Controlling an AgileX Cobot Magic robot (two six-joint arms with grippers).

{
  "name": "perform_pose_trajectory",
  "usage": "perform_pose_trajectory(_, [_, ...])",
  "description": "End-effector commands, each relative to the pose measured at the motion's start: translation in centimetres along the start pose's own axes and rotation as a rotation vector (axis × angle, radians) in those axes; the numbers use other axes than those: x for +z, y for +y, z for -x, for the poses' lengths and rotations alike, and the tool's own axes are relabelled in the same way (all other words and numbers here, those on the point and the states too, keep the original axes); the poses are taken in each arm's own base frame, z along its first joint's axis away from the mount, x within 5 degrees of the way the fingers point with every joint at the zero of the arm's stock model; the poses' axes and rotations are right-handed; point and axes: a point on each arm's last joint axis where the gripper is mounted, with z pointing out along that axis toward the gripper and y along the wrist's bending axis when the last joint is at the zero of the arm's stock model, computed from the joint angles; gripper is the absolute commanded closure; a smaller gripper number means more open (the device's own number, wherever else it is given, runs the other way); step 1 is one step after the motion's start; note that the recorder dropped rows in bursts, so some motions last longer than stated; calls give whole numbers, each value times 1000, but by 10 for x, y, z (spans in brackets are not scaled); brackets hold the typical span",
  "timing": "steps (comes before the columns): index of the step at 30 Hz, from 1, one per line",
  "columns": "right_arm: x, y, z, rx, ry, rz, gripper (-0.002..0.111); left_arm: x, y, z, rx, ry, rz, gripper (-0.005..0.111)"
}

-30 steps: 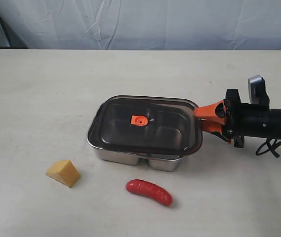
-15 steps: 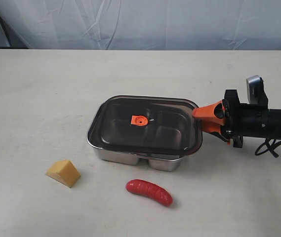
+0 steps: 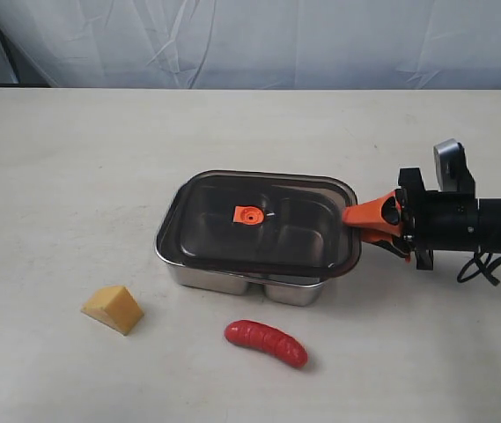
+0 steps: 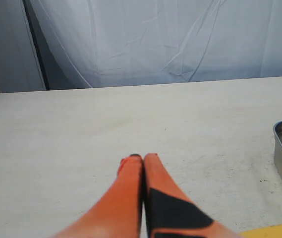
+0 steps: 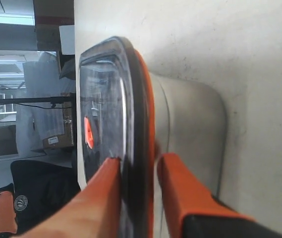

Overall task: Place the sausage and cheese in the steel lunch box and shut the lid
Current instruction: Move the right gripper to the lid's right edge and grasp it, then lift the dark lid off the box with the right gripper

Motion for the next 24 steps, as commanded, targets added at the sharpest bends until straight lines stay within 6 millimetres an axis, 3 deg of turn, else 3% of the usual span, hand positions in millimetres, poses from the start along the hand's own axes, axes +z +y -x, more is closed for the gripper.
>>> perform_pose_trajectory(1, [0,1,-1,10,11,11,95,0,0,-1,4,-6,2,106])
perform_pose_trajectory(3, [0,1,-1,10,11,11,108,0,0,-1,4,-6,2,106])
perform_pose_trajectory(11, [-3,5,0,24,10,11,109,0,0,-1,4,-6,2,106])
perform_pose_trajectory(24, [-25,74,10,-176,-98,61,109,0,0,-1,4,-6,2,106])
